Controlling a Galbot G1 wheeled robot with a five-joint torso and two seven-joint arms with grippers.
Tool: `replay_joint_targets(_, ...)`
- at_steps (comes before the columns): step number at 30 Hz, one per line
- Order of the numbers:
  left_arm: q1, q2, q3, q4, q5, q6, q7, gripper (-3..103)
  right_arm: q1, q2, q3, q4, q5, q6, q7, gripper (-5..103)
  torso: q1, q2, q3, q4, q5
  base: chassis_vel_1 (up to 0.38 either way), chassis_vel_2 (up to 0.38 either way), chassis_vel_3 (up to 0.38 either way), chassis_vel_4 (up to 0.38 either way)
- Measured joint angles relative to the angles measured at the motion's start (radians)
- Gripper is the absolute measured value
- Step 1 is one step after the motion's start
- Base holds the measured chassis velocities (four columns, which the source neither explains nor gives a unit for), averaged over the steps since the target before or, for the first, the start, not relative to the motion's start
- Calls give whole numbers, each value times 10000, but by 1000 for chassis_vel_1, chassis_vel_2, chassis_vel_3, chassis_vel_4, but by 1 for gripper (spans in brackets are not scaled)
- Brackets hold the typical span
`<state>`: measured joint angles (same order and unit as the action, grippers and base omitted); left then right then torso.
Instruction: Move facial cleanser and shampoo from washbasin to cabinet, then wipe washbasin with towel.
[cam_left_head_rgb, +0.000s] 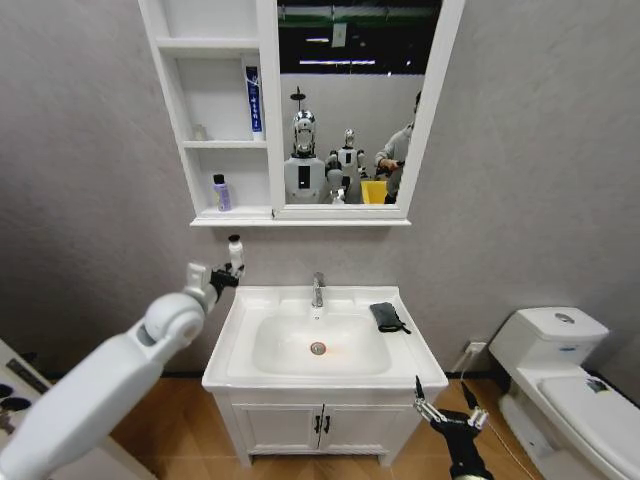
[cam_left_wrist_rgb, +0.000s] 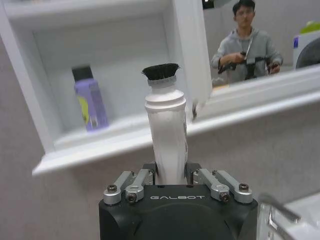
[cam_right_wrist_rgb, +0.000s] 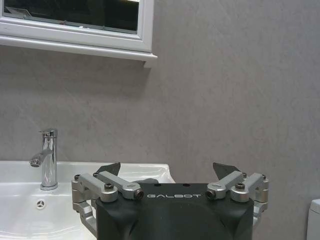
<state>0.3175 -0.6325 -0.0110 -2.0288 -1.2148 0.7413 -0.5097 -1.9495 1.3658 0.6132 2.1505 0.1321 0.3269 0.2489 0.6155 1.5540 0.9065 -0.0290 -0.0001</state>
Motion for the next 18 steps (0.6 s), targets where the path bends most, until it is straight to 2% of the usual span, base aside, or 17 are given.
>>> replay_joint_targets(1, -1119, 11, 511, 315, -386, 59, -18, 30, 16, 27, -11, 3, -1, 22, -27, 100, 0, 0, 0, -2, 4, 0, 0, 0, 0)
replay_joint_targets(2, -1119, 11, 511, 315, -386, 59, -18, 30, 16, 27, -11, 3, -1, 22, -27, 100, 0, 0, 0, -2, 4, 0, 0, 0, 0)
replay_joint_targets(3, -1979, -87, 1020, 720, -543, 66, -9, 30, 44, 51, -33, 0, -3, 28, -37, 100, 0, 0, 0, -1, 1, 0, 0, 0, 0)
replay_joint_targets(4, -1979, -87, 1020, 720, -543, 66, -9, 30, 44, 51, -33, 0, -3, 28, -37, 100, 0, 0, 0, -1, 1, 0, 0, 0, 0)
replay_joint_targets(6, -3684, -532, 2258, 1895, -729, 67, 35, 30, 108, 84, -80, -42, -13, 38, -54, 100, 1, -1, 1, -4, 4, 0, 0, 0, 0)
replay_joint_targets(7, -4081, -732, 2581, 2330, -737, 63, 94, 30, 121, 84, -80, -46, -12, 40, -55, 100, 1, 0, 2, -4, 4, 0, 0, 0, 0)
replay_joint_targets(8, -4081, -732, 2581, 2330, -737, 63, 94, 30, 121, 84, -80, -46, -12, 40, -55, 100, 1, 0, 2, -4, 4, 0, 0, 0, 0)
replay_joint_targets(10, -4788, -1182, 3280, 3270, -625, 44, 174, 30, 128, 69, -1, 1, 67, 44, -55, 100, 3, -1, 3, -5, 0, 0, 0, 0, 0)
replay_joint_targets(11, -4788, -1182, 3280, 3270, -625, 44, 174, 30, 128, 69, -1, 1, 67, 44, -55, 100, 3, -1, 3, -5, 0, 0, 0, 0, 0)
replay_joint_targets(13, -5291, -1654, 3807, 4102, -382, 26, 300, 30, 145, 10, 132, 29, 217, 53, -51, 100, 2, -1, 3, 0, 0, 0, 0, 0, 0)
replay_joint_targets(18, -5688, -2276, 4184, 4937, -446, -2, 288, 30, 242, -6, 182, -44, 306, 124, -51, 100, 2, -1, 3, 0, 1, 0, 0, 0, 0)
